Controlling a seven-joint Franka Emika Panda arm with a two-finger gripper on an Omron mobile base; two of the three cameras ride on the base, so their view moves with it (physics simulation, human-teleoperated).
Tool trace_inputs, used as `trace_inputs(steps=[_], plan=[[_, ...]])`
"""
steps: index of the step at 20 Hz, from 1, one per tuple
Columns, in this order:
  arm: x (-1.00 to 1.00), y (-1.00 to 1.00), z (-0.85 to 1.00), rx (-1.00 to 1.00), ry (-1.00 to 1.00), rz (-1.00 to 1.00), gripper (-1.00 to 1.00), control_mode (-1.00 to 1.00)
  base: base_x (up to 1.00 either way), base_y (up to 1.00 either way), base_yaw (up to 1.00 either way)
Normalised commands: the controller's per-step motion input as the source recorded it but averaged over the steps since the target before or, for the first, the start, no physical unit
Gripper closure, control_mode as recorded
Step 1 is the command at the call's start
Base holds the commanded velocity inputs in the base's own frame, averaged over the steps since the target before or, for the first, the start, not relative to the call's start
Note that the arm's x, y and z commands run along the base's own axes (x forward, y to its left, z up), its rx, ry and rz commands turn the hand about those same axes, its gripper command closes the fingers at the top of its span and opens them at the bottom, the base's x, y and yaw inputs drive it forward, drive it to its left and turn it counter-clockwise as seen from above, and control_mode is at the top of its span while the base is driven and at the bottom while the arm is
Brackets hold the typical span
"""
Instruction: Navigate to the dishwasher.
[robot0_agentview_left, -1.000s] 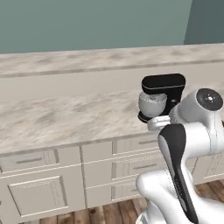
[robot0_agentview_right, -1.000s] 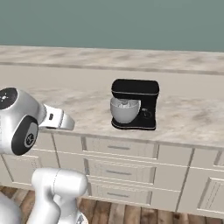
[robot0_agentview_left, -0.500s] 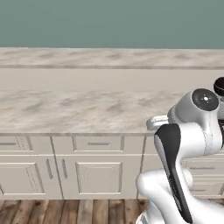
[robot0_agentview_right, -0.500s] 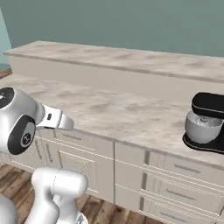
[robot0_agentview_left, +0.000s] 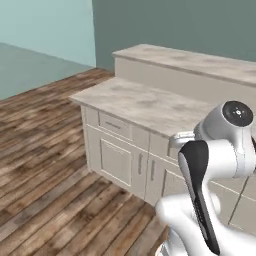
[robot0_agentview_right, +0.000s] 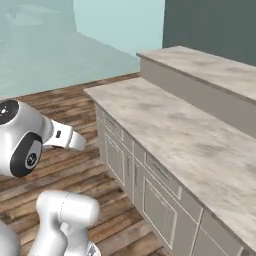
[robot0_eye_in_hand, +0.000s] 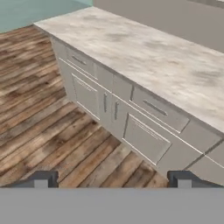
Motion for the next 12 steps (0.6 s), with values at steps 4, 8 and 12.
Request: trace_inputs(steps=[4, 8, 12], plan=[[0.00, 0.00, 0.00, 0.00, 0.00, 0.00, -1.00, 1.00, 0.00, -0.02, 1.00], [0.00, 0.00, 0.00, 0.00, 0.00, 0.00, -1.00, 1.00, 0.00, -0.05, 1.00], [0.00, 0.00, 0.00, 0.00, 0.00, 0.00, -1.00, 1.00, 0.00, -0.04, 1.00]])
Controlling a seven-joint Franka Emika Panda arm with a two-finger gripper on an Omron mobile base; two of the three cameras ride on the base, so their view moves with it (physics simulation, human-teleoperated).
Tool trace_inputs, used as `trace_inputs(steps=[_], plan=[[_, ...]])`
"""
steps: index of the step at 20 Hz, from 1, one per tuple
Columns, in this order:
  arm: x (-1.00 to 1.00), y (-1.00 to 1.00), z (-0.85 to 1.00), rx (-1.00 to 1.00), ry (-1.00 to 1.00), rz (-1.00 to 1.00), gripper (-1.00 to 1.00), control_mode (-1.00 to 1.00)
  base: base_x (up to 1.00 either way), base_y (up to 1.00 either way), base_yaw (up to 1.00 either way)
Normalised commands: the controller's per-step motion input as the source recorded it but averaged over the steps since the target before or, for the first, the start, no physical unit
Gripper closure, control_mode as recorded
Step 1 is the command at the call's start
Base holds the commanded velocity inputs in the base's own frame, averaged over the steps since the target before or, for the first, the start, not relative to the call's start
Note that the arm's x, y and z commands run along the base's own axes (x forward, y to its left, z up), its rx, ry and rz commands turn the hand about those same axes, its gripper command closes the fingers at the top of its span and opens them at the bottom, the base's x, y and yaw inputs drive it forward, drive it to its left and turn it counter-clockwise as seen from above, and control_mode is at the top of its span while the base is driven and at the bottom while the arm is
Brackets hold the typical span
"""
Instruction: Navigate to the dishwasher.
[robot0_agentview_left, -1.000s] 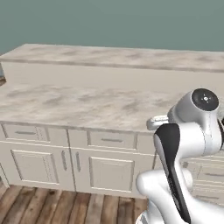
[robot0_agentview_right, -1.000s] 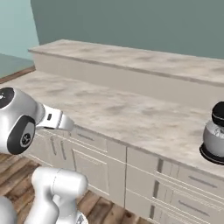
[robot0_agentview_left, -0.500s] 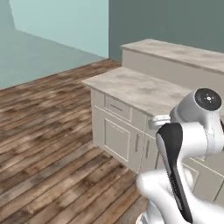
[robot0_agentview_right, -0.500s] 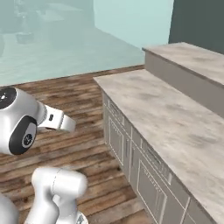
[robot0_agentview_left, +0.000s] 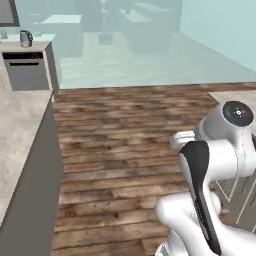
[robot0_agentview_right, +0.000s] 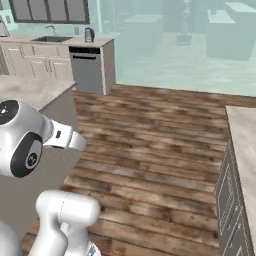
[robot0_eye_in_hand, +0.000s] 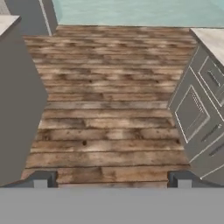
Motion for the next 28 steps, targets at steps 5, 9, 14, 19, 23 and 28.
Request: trace_inputs(steps=[5, 9, 14, 19, 23, 28], plan=[[0.00, 0.00, 0.00, 0.00, 0.00, 0.00, -1.00, 1.00, 0.00, -0.05, 1.00], [0.00, 0.00, 0.00, 0.00, 0.00, 0.00, -1.00, 1.00, 0.51, -0.81, 0.59], [0.00, 0.00, 0.00, 0.00, 0.00, 0.00, -1.00, 1.00, 1.00, -1.00, 0.11], [0.00, 0.00, 0.00, 0.00, 0.00, 0.00, -1.00, 1.00, 1.00, -1.00, 0.00], [0.00, 0.00, 0.00, 0.00, 0.00, 0.00, -1.00, 1.00, 1.00, -1.00, 0.00], [0.00, 0.00, 0.00, 0.00, 0.00, 0.00, -1.00, 1.00, 1.00, -1.00, 0.00]])
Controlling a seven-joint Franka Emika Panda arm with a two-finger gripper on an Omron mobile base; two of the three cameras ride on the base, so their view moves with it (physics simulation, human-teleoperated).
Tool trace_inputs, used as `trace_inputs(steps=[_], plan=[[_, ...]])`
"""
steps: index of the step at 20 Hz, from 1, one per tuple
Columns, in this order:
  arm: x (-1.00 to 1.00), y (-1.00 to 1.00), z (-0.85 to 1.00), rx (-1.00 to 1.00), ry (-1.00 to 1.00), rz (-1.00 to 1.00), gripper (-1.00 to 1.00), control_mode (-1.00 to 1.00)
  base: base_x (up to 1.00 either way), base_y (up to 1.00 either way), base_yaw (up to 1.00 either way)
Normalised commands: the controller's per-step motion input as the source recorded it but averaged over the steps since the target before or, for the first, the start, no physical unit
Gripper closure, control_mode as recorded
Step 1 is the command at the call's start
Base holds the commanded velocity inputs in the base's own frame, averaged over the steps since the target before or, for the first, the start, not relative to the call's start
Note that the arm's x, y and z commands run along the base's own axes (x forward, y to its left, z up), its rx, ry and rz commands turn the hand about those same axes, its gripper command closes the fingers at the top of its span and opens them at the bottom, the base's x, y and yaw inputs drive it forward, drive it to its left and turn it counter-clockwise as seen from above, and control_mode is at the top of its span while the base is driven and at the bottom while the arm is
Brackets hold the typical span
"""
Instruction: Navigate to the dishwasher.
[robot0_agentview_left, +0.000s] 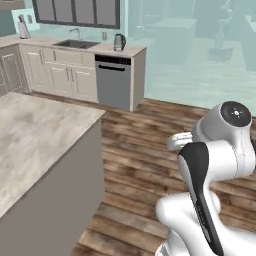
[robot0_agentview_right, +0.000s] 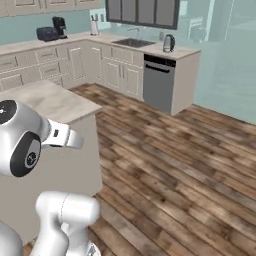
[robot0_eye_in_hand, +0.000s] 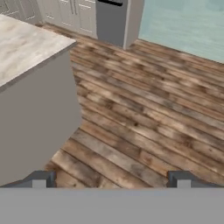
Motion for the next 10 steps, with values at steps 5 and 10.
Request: trace_inputs(steps=[5, 10], plan=[[0.00, 0.00, 0.00, 0.00, 0.00, 0.00, -1.00, 1.00, 1.00, -1.00, 0.00], [0.00, 0.00, 0.00, 0.00, 0.00, 0.00, -1.00, 1.00, 1.00, -0.91, 0.00]])
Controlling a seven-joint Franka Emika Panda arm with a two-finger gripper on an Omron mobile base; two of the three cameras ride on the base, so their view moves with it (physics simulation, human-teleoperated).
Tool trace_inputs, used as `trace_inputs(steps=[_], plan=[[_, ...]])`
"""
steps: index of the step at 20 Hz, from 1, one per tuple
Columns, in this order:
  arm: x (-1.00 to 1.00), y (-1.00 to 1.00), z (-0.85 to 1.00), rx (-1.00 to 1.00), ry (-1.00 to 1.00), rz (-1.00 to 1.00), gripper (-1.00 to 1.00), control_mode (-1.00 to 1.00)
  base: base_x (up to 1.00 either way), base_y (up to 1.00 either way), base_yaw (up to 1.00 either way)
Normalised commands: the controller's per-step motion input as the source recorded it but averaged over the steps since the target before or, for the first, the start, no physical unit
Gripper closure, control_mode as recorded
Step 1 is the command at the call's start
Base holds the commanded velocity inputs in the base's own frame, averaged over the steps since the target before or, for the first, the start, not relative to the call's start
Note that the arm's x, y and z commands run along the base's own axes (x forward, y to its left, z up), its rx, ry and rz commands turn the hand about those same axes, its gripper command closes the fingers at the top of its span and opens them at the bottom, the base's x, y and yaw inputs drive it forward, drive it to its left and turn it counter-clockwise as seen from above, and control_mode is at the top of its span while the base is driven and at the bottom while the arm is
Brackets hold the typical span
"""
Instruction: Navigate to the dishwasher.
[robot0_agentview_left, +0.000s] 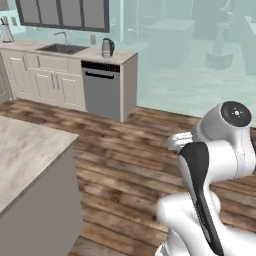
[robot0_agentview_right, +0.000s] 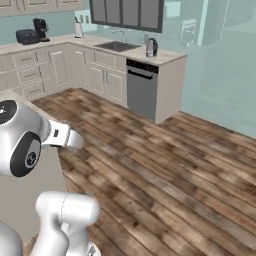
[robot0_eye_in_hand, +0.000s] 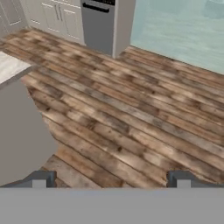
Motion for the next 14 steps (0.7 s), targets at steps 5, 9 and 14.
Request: trace_inputs(steps=[5, 9, 14], plan=[[0.00, 0.00, 0.00, 0.00, 0.00, 0.00, -1.00, 1.00, 1.00, -0.67, 0.03], [0.00, 0.00, 0.00, 0.00, 0.00, 0.00, -1.00, 1.00, 1.00, -0.41, 0.06], [0.00, 0.00, 0.00, 0.00, 0.00, 0.00, -1.00, 1.00, 1.00, -0.14, 0.01]])
